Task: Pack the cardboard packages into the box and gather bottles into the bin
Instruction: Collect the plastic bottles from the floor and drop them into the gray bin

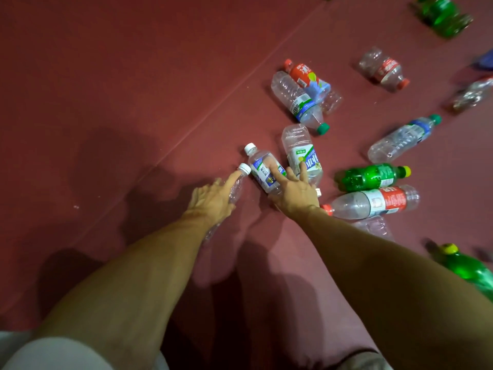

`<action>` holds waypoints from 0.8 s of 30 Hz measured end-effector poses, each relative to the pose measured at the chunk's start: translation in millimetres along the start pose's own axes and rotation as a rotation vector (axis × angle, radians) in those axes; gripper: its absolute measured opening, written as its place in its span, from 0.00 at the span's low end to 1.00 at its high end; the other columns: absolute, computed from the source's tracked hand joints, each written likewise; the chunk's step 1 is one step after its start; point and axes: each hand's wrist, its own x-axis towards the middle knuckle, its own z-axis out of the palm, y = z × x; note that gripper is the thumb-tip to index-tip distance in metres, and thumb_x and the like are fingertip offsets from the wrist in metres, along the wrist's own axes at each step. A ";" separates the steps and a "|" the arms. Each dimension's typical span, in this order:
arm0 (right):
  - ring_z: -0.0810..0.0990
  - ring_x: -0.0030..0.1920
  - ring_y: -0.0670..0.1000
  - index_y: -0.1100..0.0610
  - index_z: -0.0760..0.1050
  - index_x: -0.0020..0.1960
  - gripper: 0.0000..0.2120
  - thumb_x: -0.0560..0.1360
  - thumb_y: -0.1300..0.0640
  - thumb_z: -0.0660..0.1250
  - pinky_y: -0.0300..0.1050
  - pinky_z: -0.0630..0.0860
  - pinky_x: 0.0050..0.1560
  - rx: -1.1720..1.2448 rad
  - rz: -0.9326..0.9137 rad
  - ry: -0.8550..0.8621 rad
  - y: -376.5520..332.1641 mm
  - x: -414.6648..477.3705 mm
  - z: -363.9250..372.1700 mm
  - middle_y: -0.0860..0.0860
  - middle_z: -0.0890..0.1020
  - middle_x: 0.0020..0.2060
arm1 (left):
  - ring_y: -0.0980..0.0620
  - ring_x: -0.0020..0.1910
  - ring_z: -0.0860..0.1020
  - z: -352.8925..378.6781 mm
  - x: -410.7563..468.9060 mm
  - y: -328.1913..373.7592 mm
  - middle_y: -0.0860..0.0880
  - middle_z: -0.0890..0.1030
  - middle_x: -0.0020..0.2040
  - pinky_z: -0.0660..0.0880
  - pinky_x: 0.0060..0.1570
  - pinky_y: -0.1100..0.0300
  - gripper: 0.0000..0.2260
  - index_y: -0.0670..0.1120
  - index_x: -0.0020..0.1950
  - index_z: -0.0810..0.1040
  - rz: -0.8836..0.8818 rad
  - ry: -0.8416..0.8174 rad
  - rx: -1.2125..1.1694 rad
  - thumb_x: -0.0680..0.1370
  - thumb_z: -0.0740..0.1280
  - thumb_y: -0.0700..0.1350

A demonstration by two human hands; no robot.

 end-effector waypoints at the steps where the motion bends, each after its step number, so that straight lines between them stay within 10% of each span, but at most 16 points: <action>1: 0.39 0.80 0.61 0.38 0.45 0.80 0.39 0.78 0.44 0.65 0.68 0.60 0.72 0.008 0.003 0.003 0.0 0.1 1.6 0.53 0.61 0.76 | 0.38 0.62 0.77 1.4 1.3 -0.3 0.46 0.72 0.68 0.71 0.59 0.46 0.36 0.64 0.77 0.49 -0.008 -0.005 0.008 0.77 0.69 0.54; 9: 0.51 0.80 0.55 0.45 0.61 0.77 0.33 0.76 0.38 0.65 0.59 0.69 0.66 -0.031 -0.020 0.096 -4.9 2.6 3.1 0.56 0.83 0.56 | 0.38 0.62 0.76 3.3 6.1 2.8 0.47 0.75 0.66 0.69 0.60 0.48 0.31 0.62 0.76 0.58 -0.069 0.012 -0.004 0.77 0.69 0.54; 18: 0.49 0.80 0.54 0.46 0.60 0.78 0.29 0.79 0.43 0.62 0.63 0.62 0.71 -0.008 0.001 0.104 -11.8 -4.9 6.7 0.56 0.73 0.69 | 0.41 0.61 0.78 4.6 6.4 7.9 0.48 0.79 0.63 0.70 0.59 0.51 0.30 0.63 0.74 0.61 -0.165 0.071 -0.099 0.75 0.71 0.55; 24: 0.47 0.80 0.58 0.47 0.52 0.80 0.37 0.76 0.56 0.65 0.62 0.62 0.72 0.013 -0.021 0.086 -21.7 -11.0 2.9 0.54 0.46 0.80 | 0.42 0.62 0.78 6.2 3.9 8.9 0.48 0.78 0.64 0.70 0.60 0.51 0.31 0.63 0.75 0.60 -0.165 0.081 -0.114 0.76 0.71 0.56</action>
